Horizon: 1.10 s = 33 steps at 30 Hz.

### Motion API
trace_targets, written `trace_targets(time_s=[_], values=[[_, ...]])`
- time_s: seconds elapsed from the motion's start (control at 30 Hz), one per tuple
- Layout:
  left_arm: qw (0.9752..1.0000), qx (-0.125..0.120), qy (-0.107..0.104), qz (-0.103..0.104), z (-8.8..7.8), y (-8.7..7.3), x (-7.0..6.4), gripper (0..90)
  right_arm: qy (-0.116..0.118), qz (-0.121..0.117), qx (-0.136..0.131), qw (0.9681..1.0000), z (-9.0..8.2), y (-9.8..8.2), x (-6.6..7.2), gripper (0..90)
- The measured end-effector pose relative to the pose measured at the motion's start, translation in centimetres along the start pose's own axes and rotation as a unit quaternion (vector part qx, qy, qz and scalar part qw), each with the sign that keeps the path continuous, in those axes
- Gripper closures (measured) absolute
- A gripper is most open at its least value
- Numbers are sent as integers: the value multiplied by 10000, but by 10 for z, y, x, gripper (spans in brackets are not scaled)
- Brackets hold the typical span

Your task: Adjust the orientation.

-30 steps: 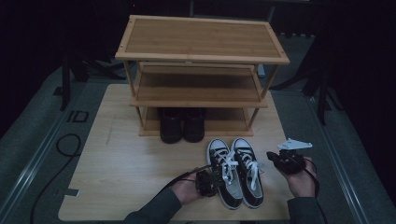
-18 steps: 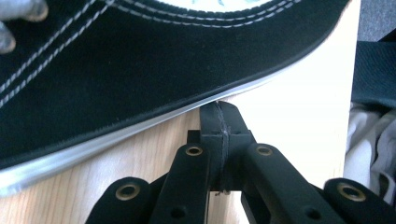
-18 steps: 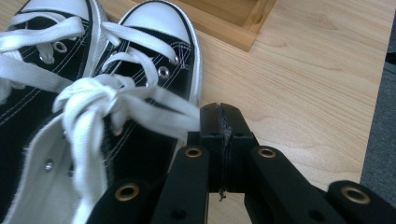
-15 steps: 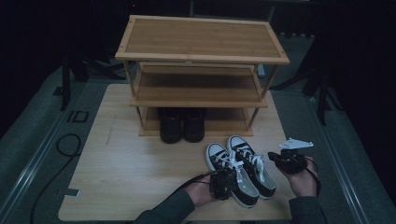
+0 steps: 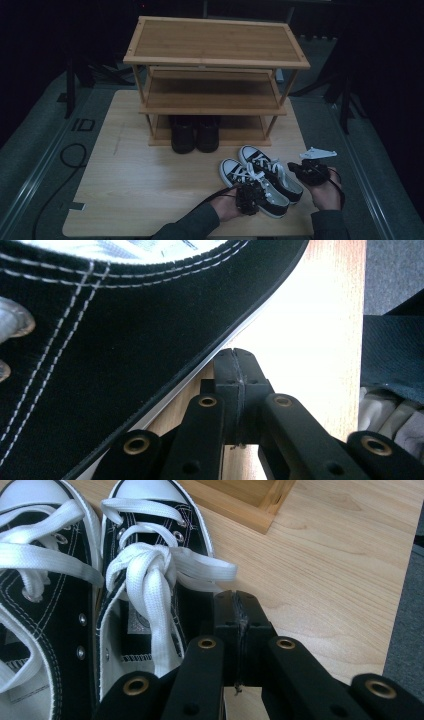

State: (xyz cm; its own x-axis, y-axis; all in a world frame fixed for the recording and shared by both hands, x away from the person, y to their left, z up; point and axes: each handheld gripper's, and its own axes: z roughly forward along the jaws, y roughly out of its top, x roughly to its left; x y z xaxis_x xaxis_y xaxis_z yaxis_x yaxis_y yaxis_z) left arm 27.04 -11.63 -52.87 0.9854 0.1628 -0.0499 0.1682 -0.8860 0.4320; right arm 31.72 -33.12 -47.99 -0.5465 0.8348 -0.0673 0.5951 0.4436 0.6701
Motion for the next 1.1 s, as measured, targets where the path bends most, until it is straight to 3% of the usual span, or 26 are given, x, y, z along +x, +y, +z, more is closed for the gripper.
trace_targets(time_s=[0.53,0.83,1.1], values=[[9999,-28,61,-150,-15,-17,10,897,43,-74,71,9999,1,3,2,869],[9991,-116,179,-359,-29,-34,21,871,62,-148,100,9998,1,7,4,837],[9976,-183,297,-603,-42,-52,33,852,88,-189,142,9997,2,8,4,720]])
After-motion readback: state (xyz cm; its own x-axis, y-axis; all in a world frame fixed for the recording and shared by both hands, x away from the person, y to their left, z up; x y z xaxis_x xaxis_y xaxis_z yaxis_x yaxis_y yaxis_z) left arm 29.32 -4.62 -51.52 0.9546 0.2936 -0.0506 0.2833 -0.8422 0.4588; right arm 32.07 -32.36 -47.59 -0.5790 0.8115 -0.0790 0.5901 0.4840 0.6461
